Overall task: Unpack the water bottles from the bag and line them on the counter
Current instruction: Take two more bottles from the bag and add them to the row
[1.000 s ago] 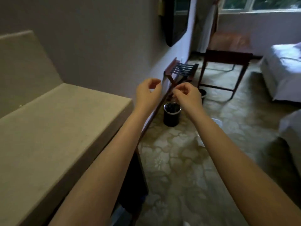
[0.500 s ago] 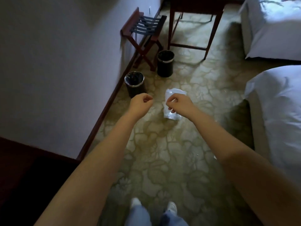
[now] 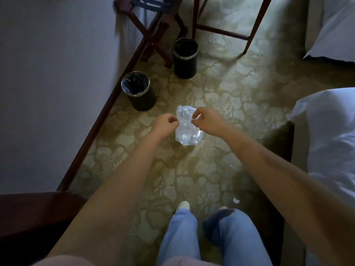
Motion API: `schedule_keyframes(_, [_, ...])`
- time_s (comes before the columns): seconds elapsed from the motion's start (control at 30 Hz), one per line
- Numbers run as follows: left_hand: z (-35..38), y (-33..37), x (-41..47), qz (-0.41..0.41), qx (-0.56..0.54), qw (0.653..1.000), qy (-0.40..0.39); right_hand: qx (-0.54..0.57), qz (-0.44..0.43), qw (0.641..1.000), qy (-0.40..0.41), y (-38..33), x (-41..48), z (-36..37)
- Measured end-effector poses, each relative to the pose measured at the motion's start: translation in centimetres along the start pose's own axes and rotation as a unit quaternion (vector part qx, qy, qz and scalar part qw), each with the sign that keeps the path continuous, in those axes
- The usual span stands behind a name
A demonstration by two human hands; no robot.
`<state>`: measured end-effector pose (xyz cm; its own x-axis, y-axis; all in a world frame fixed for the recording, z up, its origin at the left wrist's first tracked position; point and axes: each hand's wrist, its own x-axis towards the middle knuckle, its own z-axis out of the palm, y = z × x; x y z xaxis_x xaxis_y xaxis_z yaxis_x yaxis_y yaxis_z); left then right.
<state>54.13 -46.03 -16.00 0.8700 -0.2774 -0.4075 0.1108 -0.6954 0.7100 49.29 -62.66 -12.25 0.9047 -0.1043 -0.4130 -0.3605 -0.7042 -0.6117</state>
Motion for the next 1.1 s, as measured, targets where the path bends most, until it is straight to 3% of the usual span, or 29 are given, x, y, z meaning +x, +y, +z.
schedule_keyframes(0.2, [4.3, 5.0, 8.4, -0.071, -0.031, 0.995, 0.060, -0.047, -0.073, 0.993, -0.076, 5.3, 10.5, -6.5])
schedule_keyframes(0.47, [10.5, 6.7, 14.5, -0.183, -0.141, 0.963, 0.135, -0.139, -0.133, 0.966, -0.174, 9.0, 21.7, -10.4])
schedule_keyframes(0.9, [9.0, 1.8, 24.5, -0.330, -0.202, 0.884, 0.261, -0.256, -0.255, 0.873, -0.329, 3.8, 37.9, -4.6])
schedule_keyframes(1.1, [10.7, -1.3, 26.7, -0.394, -0.261, 0.816, 0.332, -0.283, -0.284, 0.817, -0.415, 2.9, 42.7, 0.8])
